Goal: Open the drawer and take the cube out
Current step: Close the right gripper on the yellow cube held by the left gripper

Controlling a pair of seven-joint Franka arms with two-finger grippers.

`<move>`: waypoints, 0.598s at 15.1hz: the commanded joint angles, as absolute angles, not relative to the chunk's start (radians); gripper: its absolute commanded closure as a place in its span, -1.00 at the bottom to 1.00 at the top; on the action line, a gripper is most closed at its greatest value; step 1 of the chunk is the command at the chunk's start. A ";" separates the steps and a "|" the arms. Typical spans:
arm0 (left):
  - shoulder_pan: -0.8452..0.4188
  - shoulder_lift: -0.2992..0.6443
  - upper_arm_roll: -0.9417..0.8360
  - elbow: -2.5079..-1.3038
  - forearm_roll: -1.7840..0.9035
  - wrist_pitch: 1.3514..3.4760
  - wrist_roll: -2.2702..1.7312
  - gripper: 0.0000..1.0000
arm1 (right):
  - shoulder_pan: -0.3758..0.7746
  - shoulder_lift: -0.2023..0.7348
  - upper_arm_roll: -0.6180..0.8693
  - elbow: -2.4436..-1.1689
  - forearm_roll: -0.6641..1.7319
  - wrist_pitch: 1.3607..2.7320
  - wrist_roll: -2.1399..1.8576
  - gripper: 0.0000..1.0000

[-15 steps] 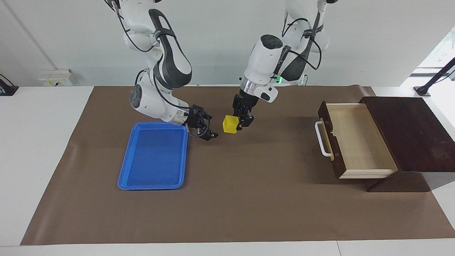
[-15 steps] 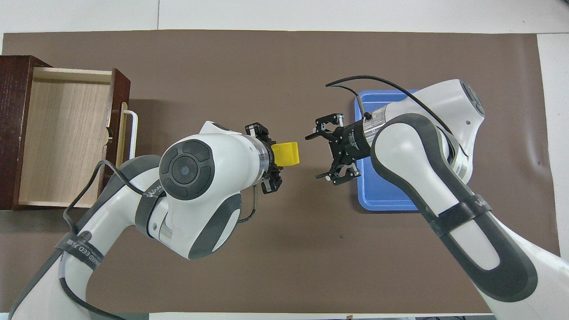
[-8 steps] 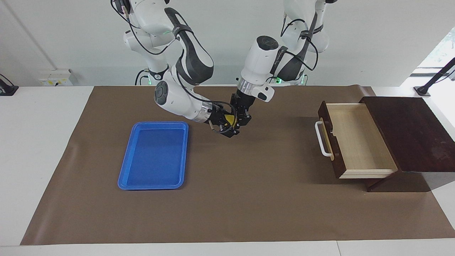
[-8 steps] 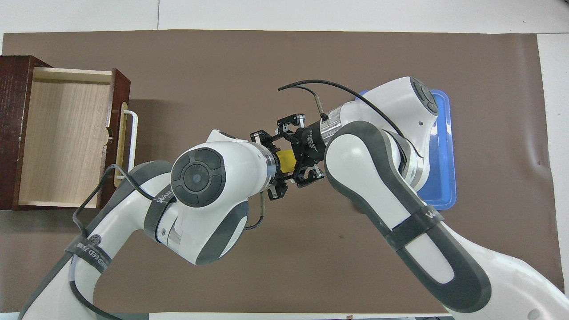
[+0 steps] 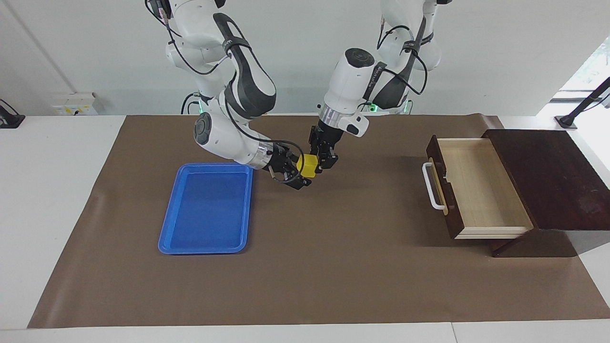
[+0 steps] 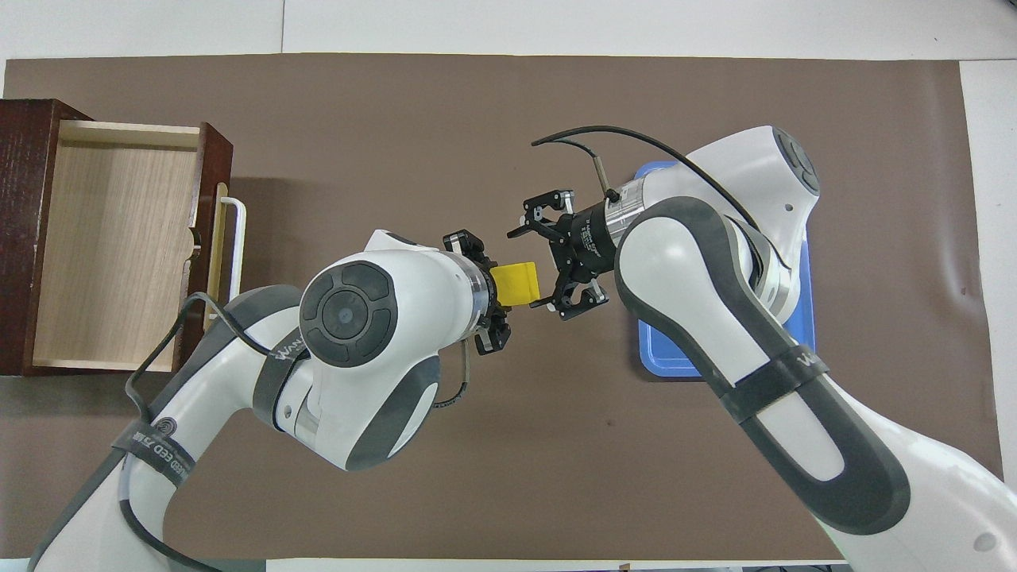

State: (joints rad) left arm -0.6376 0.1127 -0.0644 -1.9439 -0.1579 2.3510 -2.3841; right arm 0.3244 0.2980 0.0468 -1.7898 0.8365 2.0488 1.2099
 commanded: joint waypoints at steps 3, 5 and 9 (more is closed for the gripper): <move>-0.647 0.094 -0.054 -1.971 -0.176 2.362 -2.387 1.00 | 0.333 0.282 0.054 -1.818 0.825 2.060 1.193 -1.00; -0.646 0.094 -0.054 -1.971 -0.176 2.359 -2.387 1.00 | 0.333 0.279 0.054 -1.827 0.825 2.060 1.192 -1.00; -0.631 0.091 -0.054 -1.979 -0.175 2.359 -2.376 1.00 | 0.333 0.279 0.054 -1.829 0.827 2.060 1.198 -0.89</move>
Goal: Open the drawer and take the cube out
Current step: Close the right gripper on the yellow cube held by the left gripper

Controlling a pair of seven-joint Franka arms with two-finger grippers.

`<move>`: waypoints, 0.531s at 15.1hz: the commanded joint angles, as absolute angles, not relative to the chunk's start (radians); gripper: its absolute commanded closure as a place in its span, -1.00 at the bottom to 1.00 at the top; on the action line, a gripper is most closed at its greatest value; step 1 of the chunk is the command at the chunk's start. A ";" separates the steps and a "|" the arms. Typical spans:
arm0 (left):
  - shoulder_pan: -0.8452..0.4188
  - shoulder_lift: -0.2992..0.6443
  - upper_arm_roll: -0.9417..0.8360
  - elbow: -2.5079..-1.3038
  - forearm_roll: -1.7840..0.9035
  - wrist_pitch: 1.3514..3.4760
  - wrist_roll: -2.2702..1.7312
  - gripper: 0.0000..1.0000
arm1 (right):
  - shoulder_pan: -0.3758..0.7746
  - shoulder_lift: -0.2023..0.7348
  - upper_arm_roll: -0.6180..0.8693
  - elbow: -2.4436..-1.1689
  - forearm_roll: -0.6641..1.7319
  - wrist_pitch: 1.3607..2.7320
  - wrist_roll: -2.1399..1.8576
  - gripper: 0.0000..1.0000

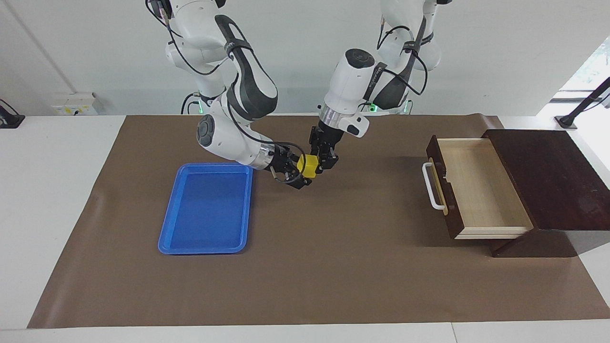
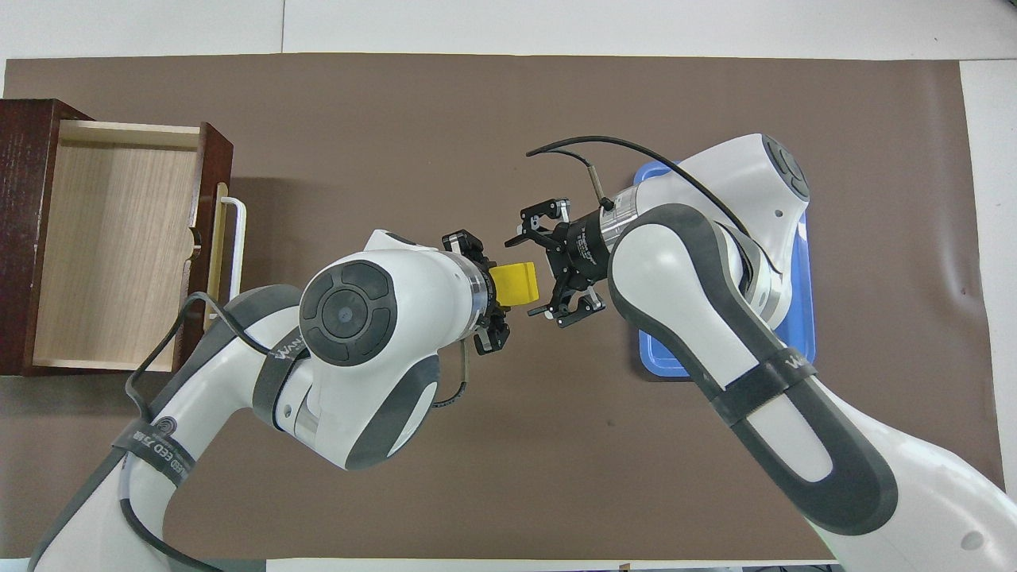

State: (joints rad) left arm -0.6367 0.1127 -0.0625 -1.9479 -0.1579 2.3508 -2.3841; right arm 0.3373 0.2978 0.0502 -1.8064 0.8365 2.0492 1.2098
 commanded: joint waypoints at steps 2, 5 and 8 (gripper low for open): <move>-0.629 0.092 -0.054 -1.977 -0.176 2.362 -2.370 1.00 | 0.334 0.279 0.054 -1.827 0.827 2.060 1.209 -0.42; -0.629 0.092 -0.054 -1.979 -0.176 2.362 -2.370 1.00 | 0.336 0.259 0.055 -1.824 0.827 2.060 1.256 1.00; -0.632 0.092 -0.054 -1.980 -0.175 2.364 -2.370 1.00 | 0.336 0.233 0.055 -1.818 0.827 2.046 1.284 1.00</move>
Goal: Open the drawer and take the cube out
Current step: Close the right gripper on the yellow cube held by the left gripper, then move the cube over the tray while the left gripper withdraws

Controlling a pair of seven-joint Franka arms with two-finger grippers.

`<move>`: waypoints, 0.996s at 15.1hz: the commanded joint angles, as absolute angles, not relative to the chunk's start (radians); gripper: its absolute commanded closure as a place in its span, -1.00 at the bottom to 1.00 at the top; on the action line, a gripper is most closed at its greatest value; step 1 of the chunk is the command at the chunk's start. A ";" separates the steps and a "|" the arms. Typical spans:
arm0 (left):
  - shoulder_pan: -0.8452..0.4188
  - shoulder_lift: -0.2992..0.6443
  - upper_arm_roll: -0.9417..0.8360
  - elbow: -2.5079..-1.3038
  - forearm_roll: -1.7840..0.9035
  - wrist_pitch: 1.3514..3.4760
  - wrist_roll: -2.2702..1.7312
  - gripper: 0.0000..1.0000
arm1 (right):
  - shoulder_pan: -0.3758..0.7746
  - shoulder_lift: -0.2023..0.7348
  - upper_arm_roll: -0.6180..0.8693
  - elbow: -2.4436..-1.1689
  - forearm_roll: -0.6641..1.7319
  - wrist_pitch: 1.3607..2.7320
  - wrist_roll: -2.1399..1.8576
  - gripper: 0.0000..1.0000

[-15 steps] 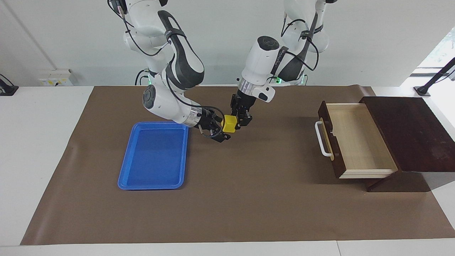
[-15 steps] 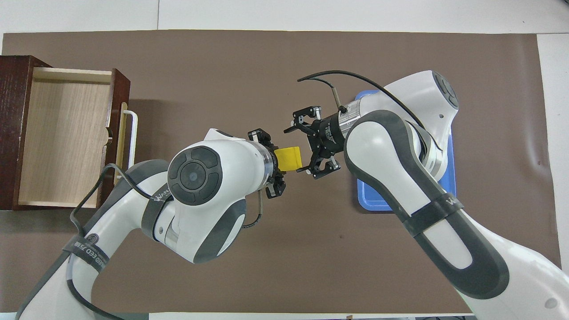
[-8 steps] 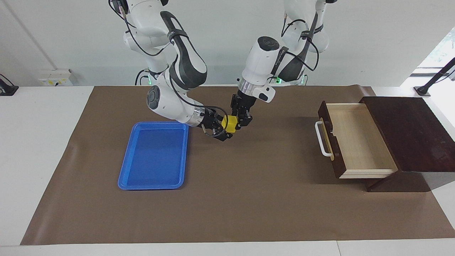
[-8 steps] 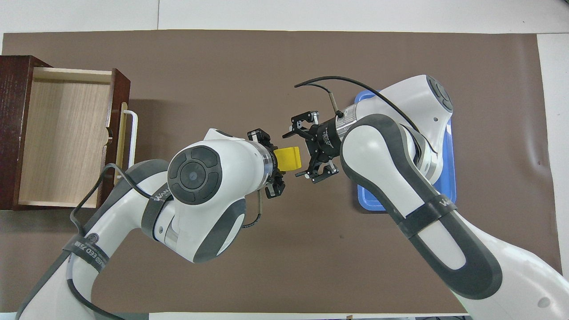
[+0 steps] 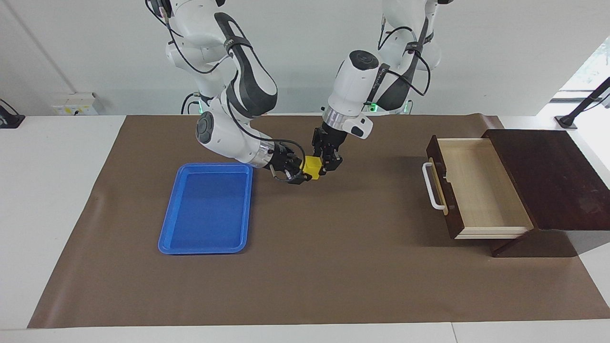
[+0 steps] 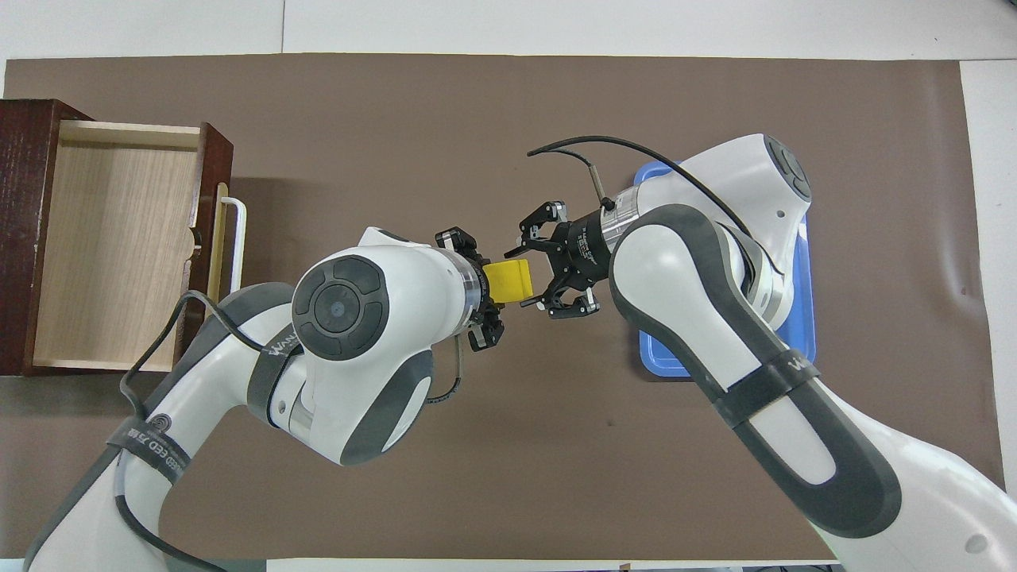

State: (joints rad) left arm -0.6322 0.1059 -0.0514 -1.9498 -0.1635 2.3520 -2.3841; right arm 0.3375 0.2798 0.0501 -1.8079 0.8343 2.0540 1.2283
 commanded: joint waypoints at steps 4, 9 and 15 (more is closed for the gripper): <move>-0.629 0.092 -0.052 -1.977 -0.173 2.352 -2.365 -0.99 | 0.325 0.222 0.057 -1.813 0.828 2.040 1.284 1.00; -0.507 0.094 -0.049 -1.948 -0.103 2.238 -2.216 -1.00 | 0.319 0.222 0.055 -1.807 0.831 2.026 1.278 1.00; -0.315 0.094 -0.049 -1.936 0.165 2.080 -2.060 -1.00 | 0.166 0.227 0.049 -1.805 0.834 1.974 1.232 1.00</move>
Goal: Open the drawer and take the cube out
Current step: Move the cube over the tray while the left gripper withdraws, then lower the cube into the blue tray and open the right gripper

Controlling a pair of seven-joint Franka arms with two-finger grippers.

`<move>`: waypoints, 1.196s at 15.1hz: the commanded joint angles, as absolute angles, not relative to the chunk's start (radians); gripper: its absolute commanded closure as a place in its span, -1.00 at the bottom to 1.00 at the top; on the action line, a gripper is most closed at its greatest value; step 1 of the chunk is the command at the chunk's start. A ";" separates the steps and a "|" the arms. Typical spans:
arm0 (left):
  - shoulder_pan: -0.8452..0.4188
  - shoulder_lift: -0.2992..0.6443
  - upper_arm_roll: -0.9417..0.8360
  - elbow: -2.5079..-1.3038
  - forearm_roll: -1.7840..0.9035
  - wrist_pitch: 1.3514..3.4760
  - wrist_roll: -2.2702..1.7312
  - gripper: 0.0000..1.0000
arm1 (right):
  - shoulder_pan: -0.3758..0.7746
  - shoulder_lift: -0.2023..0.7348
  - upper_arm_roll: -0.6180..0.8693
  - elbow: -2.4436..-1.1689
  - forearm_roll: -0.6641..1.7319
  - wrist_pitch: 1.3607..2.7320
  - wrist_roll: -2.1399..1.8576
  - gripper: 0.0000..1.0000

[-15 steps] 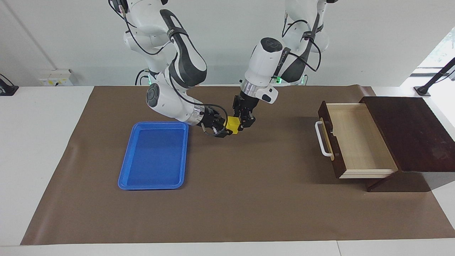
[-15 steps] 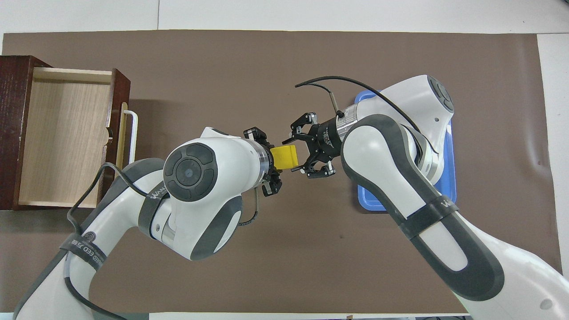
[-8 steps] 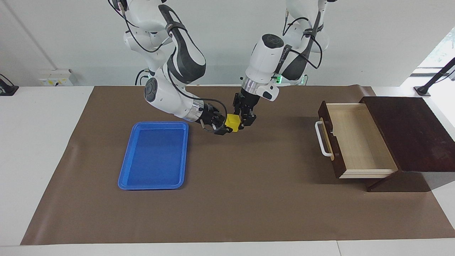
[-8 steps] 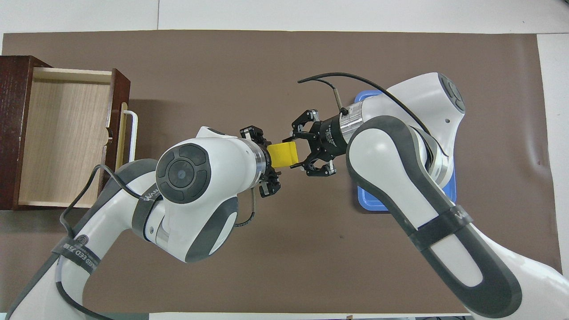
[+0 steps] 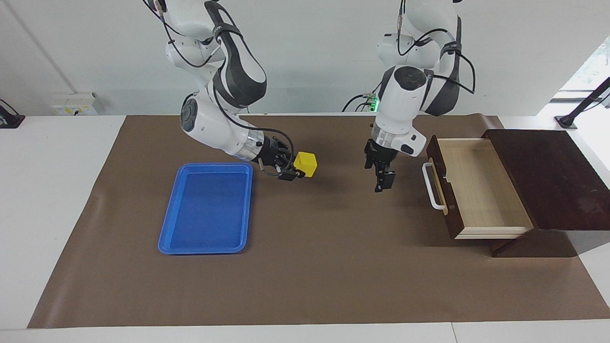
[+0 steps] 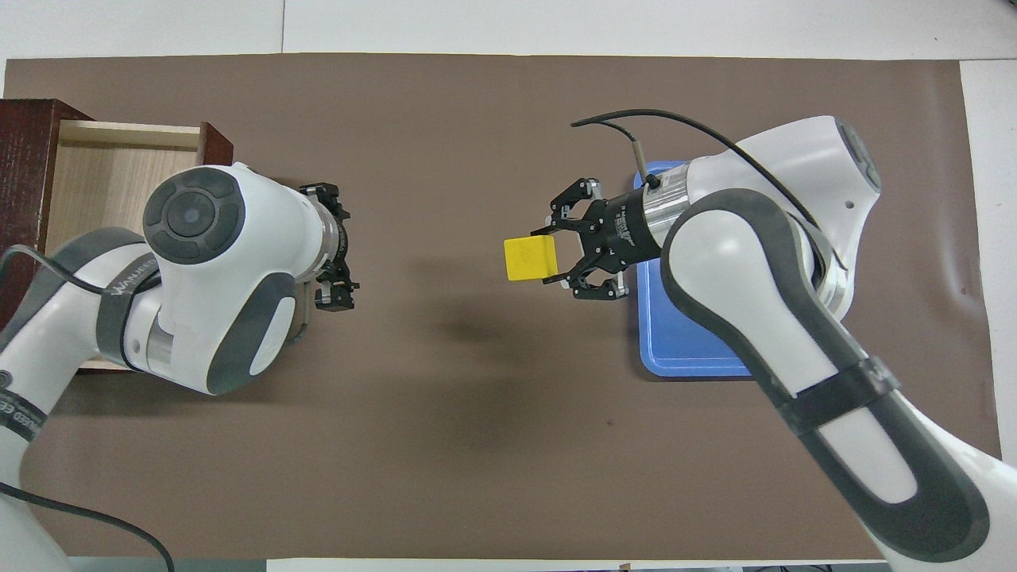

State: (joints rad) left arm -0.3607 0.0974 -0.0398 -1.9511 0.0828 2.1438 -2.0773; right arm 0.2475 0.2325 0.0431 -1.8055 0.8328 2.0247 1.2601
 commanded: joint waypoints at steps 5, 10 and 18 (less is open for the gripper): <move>-0.162 0.100 -0.049 -1.919 0.321 2.066 -1.966 -1.00 | -0.037 0.280 0.049 -1.801 0.842 1.911 1.098 1.00; -0.009 0.115 -0.048 -1.916 0.324 2.137 -1.775 -1.00 | -0.095 0.483 0.051 -1.651 0.861 1.913 1.060 1.00; 0.138 0.118 -0.051 -1.922 0.345 2.210 -1.586 -1.00 | -0.133 0.610 0.051 -1.595 0.857 1.868 0.907 1.00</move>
State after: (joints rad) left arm 0.1180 0.1121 -0.0469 -1.9225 0.3167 2.1983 -1.6027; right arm -0.1158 0.5814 0.0365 -1.6219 0.8433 1.8870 0.9502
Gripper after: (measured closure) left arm 0.000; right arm 0.427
